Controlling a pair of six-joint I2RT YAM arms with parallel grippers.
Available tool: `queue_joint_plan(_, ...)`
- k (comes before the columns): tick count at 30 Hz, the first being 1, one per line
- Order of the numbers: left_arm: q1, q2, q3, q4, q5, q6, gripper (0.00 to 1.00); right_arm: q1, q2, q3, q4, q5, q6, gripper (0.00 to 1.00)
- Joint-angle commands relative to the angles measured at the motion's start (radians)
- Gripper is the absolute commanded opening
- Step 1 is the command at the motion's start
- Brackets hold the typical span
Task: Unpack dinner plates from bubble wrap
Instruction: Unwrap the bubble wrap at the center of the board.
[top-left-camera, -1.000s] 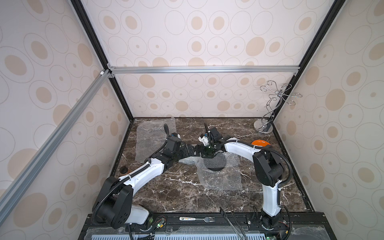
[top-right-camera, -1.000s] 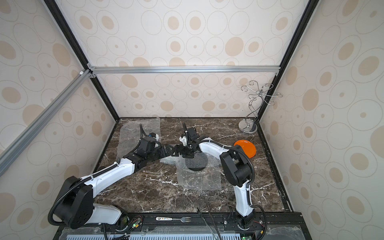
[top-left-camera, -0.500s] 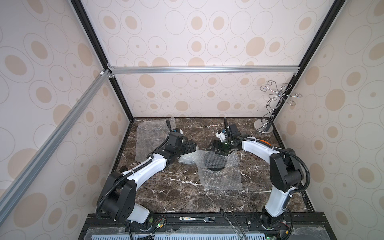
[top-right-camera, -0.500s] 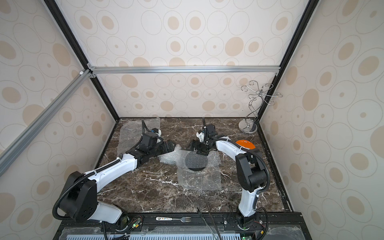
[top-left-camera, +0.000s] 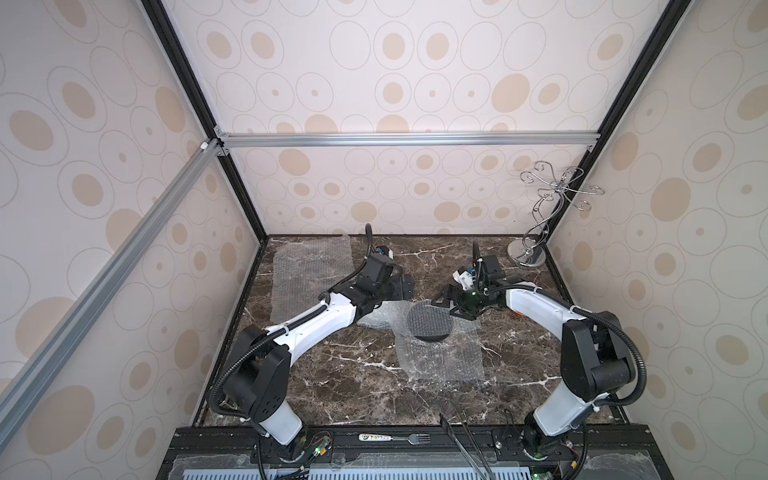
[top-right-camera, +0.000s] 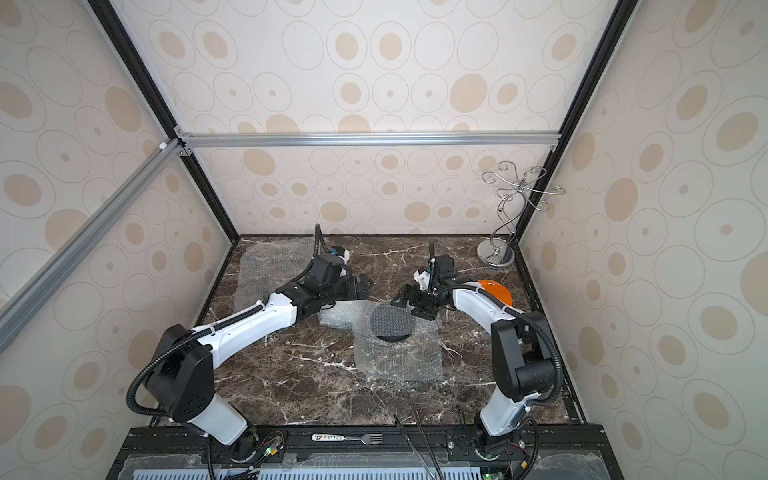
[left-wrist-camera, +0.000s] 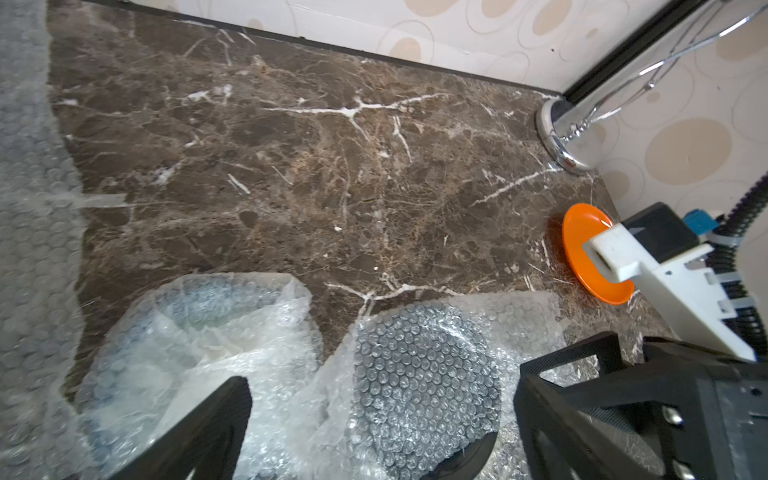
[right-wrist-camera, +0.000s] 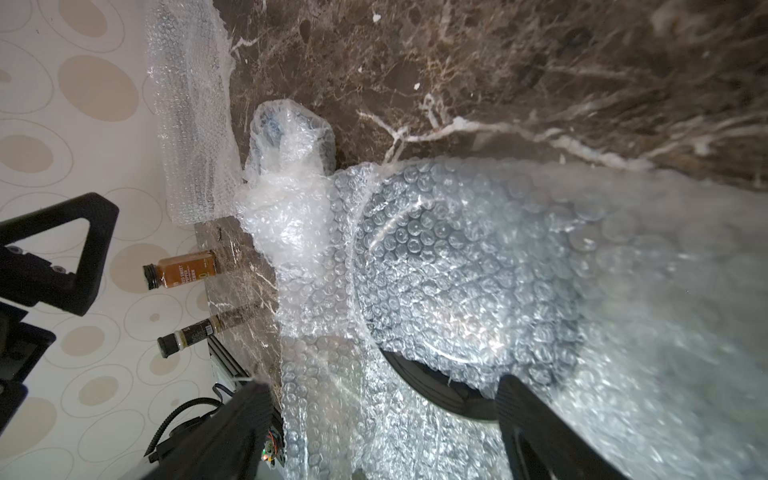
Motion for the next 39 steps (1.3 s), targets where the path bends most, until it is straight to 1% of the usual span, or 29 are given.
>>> queue_joint_plan(1, -0.03, 0.052, 0.094, -0.038, -0.019, 0.061, 1.0, -0.02, -0.052, -0.027, -0.049, -0.003, -0.025, 0.88)
queue_joint_plan(9, -0.089, 0.201, 0.224, -0.035, 0.049, 0.099, 1.0, -0.034, -0.119, -0.088, -0.045, -0.007, -0.008, 0.87)
queue_joint_plan(13, -0.095, 0.25, 0.234, -0.035, 0.05, 0.097, 1.0, -0.053, -0.153, -0.125, -0.051, -0.029, 0.003, 0.88)
queue_joint_plan(18, -0.091, 0.242, 0.176, -0.017, 0.029, 0.102, 1.0, -0.062, -0.206, -0.181, -0.083, -0.037, 0.015, 0.88)
queue_joint_plan(22, -0.061, 0.23, 0.1, 0.022, 0.052, 0.082, 1.0, -0.062, -0.252, -0.268, -0.056, -0.037, 0.09, 0.88)
queue_joint_plan(26, -0.03, 0.212, 0.023, 0.072, 0.079, 0.06, 1.0, -0.061, -0.279, -0.336, -0.011, -0.019, 0.152, 0.86)
queue_joint_plan(28, -0.018, 0.2, -0.003, 0.083, 0.085, 0.054, 1.0, -0.059, -0.29, -0.362, 0.02, -0.005, 0.182, 0.83)
queue_joint_plan(33, 0.009, 0.158, -0.066, 0.126, 0.123, 0.034, 1.0, -0.056, -0.27, -0.382, 0.09, 0.014, 0.223, 0.75)
queue_joint_plan(39, 0.026, 0.102, -0.121, 0.151, 0.142, 0.017, 1.0, -0.033, -0.206, -0.348, 0.15, 0.029, 0.24, 0.7)
